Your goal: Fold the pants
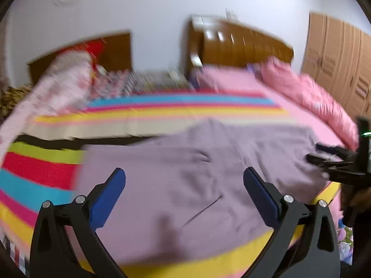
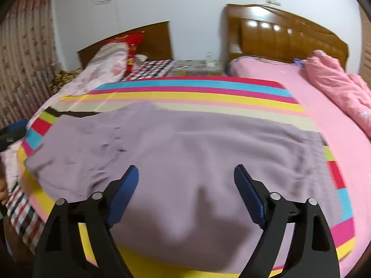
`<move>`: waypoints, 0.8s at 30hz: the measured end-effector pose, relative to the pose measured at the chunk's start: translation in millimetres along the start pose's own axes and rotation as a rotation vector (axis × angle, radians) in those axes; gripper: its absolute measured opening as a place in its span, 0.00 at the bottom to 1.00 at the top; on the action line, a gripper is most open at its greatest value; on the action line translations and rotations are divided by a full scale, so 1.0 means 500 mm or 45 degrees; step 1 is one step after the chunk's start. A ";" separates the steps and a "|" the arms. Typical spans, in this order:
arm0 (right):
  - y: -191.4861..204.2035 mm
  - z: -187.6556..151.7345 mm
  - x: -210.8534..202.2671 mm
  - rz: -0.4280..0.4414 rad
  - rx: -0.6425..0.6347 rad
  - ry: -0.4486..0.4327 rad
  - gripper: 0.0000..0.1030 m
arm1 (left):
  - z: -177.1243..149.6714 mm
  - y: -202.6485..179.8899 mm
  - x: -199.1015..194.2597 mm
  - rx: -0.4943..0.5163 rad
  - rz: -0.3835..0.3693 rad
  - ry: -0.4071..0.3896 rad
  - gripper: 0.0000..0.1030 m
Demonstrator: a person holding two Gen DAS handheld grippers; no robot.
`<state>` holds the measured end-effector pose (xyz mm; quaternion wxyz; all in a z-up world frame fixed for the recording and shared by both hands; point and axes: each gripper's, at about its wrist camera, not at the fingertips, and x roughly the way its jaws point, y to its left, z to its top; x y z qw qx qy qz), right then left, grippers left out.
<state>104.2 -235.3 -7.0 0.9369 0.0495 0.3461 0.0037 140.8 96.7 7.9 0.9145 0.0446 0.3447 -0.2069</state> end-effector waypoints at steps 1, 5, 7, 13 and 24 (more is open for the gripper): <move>-0.017 -0.002 -0.002 -0.014 0.015 0.000 0.85 | 0.007 -0.009 0.032 -0.002 -0.008 0.038 0.98; -0.106 -0.037 0.030 -0.067 0.066 0.115 0.85 | 0.012 -0.042 0.151 0.024 -0.008 0.157 0.98; -0.140 -0.059 0.059 -0.025 0.100 0.198 0.84 | -0.007 -0.034 0.218 0.014 0.048 0.296 0.99; -0.136 -0.031 0.036 0.063 0.017 0.225 0.85 | 0.034 -0.039 0.196 0.007 -0.001 0.361 0.98; -0.159 0.163 0.242 0.212 0.118 0.362 0.85 | 0.174 -0.119 0.364 0.140 -0.079 0.279 0.98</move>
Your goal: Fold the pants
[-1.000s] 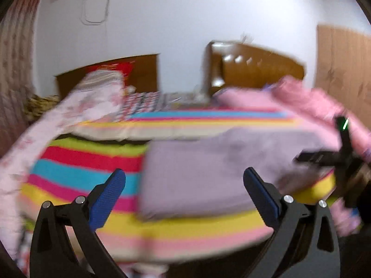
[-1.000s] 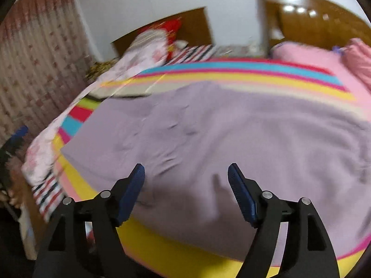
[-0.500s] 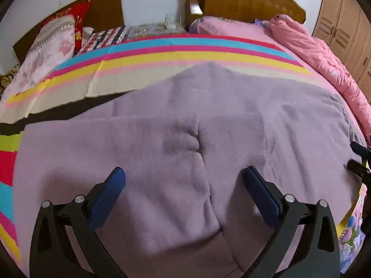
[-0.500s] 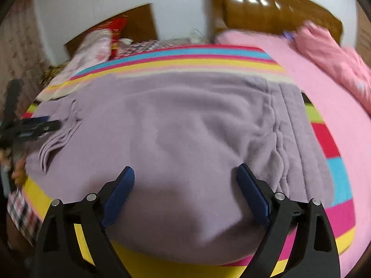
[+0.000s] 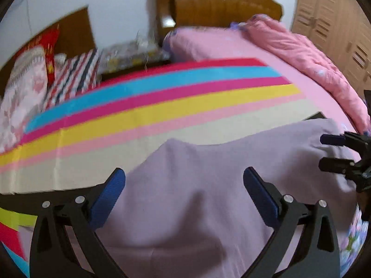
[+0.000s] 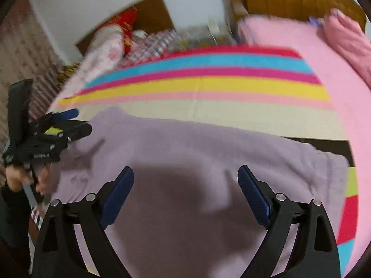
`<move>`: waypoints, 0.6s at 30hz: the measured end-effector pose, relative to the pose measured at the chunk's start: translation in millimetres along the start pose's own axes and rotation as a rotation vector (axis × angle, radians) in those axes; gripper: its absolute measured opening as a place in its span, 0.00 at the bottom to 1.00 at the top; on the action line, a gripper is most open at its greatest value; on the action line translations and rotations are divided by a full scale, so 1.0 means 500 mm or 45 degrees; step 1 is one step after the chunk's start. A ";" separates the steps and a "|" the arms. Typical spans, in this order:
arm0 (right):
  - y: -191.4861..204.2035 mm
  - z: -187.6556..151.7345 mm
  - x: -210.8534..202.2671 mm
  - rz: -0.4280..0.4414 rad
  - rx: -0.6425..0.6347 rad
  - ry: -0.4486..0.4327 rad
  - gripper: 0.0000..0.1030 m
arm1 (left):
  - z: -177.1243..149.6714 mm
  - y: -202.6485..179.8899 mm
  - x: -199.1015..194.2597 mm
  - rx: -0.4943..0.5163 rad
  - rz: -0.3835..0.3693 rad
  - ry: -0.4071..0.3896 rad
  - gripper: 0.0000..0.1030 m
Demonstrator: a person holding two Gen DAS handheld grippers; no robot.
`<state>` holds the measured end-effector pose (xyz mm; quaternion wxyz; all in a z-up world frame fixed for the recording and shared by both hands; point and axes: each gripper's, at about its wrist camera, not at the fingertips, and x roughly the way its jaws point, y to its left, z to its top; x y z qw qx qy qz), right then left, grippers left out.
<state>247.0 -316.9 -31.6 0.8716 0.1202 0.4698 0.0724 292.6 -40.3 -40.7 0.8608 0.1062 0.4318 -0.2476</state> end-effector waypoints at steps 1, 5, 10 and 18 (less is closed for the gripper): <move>0.000 0.008 0.019 -0.009 -0.015 0.021 0.85 | 0.000 0.002 0.015 -0.005 -0.002 0.011 0.98; -0.016 0.032 0.076 -0.027 -0.075 0.022 0.86 | 0.001 0.015 0.077 -0.001 0.068 0.108 0.98; -0.031 0.032 0.078 0.010 -0.006 -0.107 0.87 | 0.004 0.035 0.088 -0.035 0.093 0.121 0.99; -0.039 0.024 0.072 0.083 0.028 -0.140 0.89 | 0.006 0.027 0.083 -0.009 0.145 0.102 0.99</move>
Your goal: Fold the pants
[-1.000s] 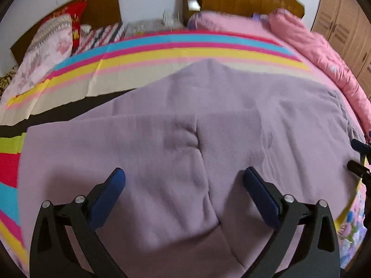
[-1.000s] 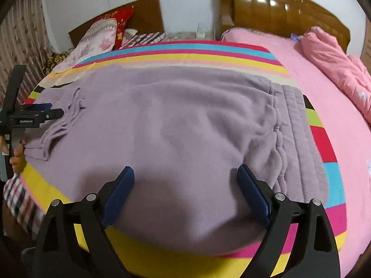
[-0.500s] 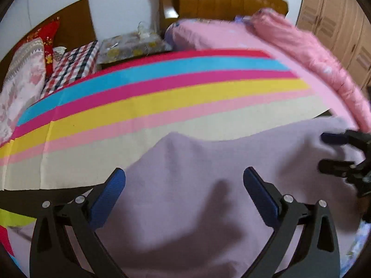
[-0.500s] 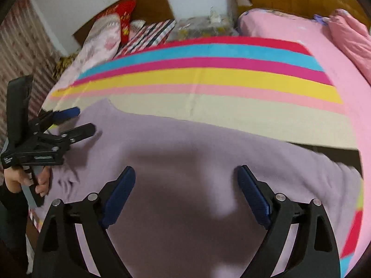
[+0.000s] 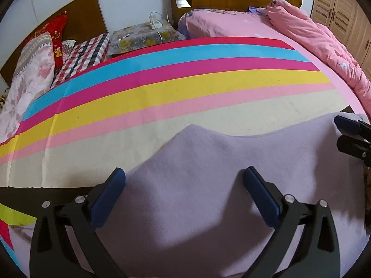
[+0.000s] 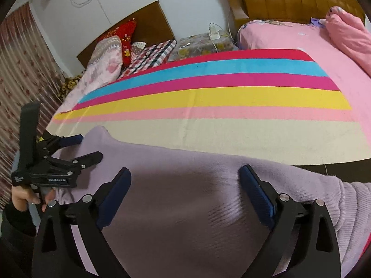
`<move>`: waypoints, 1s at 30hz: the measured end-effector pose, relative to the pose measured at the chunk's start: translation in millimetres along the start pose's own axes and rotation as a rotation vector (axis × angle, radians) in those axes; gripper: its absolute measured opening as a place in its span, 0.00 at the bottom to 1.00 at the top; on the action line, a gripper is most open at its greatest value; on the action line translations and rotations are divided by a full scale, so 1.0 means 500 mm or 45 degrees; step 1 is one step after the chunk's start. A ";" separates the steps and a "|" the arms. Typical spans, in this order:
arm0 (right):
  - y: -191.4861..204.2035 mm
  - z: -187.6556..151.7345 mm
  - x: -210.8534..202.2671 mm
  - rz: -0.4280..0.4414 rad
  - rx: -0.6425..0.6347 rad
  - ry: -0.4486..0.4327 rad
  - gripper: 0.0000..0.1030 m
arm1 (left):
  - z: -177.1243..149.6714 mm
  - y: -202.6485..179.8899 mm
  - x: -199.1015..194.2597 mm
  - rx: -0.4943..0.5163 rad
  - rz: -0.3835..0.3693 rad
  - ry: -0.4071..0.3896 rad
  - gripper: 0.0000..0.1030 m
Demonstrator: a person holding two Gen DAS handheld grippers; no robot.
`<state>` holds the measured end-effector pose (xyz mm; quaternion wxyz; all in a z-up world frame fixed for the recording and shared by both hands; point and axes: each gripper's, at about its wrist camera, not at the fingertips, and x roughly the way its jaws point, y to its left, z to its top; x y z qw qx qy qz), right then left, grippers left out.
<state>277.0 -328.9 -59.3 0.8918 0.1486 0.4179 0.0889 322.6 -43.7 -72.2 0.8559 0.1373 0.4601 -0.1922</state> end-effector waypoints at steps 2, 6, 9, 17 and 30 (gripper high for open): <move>0.006 -0.002 0.000 -0.018 -0.013 0.006 0.89 | 0.003 -0.006 0.001 0.010 0.018 -0.006 0.99; 0.024 -0.001 0.010 -0.055 -0.036 0.020 0.90 | 0.003 -0.014 -0.004 0.033 0.056 -0.020 0.99; 0.029 0.001 0.013 -0.080 -0.058 0.039 0.90 | -0.002 -0.026 -0.026 0.069 0.119 -0.072 0.98; 0.134 -0.123 -0.133 -0.222 -0.231 0.032 0.95 | -0.145 -0.106 -0.212 0.065 0.070 -0.214 0.98; -0.016 -0.337 -0.393 0.002 0.191 -0.244 0.95 | -0.325 -0.148 -0.205 0.076 -0.012 -0.143 0.99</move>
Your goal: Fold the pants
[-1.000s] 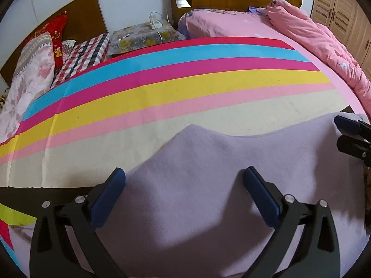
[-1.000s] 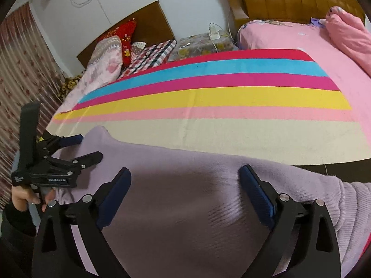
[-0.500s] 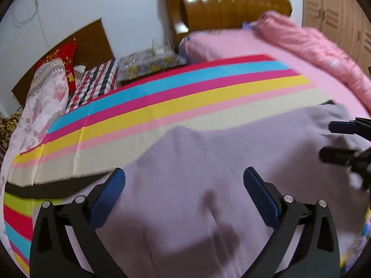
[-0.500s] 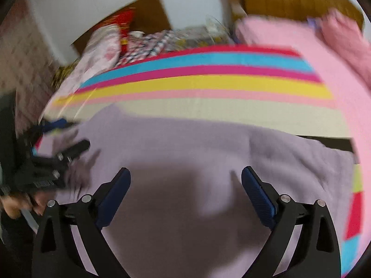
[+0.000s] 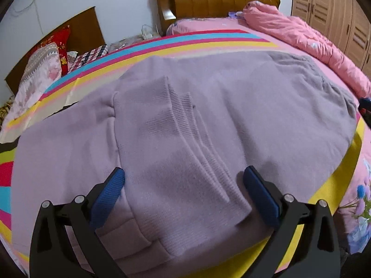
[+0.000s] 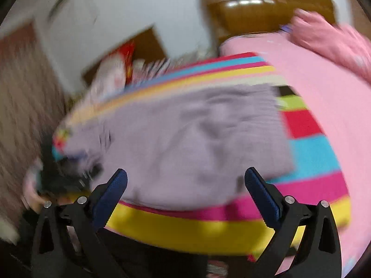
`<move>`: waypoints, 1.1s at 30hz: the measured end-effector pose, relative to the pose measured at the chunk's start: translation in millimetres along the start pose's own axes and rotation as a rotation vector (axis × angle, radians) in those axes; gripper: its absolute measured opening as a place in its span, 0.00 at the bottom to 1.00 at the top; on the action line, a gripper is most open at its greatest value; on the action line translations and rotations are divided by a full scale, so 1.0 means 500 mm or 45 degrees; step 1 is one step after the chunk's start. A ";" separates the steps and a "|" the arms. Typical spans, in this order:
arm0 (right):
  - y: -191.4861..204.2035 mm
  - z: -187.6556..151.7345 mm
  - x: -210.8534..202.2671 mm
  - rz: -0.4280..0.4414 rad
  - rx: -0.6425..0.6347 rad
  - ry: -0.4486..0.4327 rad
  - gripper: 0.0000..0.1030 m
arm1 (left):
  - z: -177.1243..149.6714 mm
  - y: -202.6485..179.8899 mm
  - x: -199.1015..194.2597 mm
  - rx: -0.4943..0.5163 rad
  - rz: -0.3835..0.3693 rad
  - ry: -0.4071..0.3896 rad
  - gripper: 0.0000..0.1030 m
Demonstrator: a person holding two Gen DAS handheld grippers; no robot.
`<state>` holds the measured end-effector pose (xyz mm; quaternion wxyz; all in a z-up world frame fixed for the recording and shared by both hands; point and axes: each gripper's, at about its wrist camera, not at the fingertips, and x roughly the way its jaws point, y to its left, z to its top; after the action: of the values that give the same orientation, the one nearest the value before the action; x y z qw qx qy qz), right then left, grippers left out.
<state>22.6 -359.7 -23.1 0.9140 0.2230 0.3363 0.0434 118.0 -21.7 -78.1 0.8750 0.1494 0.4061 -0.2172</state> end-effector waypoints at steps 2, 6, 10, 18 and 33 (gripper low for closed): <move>-0.052 -0.007 -0.031 0.050 0.125 -0.033 0.95 | -0.005 0.000 0.001 0.003 0.006 -0.030 0.99; -0.097 -0.021 -0.012 0.015 0.234 0.002 0.95 | -0.005 -0.003 0.002 0.002 0.000 -0.030 0.99; -0.091 -0.022 0.039 0.068 0.292 0.046 0.95 | -0.004 0.000 0.002 0.002 0.001 -0.031 0.99; -0.037 -0.030 0.094 0.011 0.250 0.128 0.92 | -0.002 0.000 0.001 0.001 0.003 -0.032 0.99; -0.042 -0.006 0.133 0.130 0.412 0.259 0.84 | -0.002 -0.001 0.002 0.000 0.003 -0.033 0.99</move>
<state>70.2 -362.1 -73.9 0.8241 0.3784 0.4176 0.0574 117.8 -21.9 -79.7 0.8805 0.1470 0.3944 -0.2181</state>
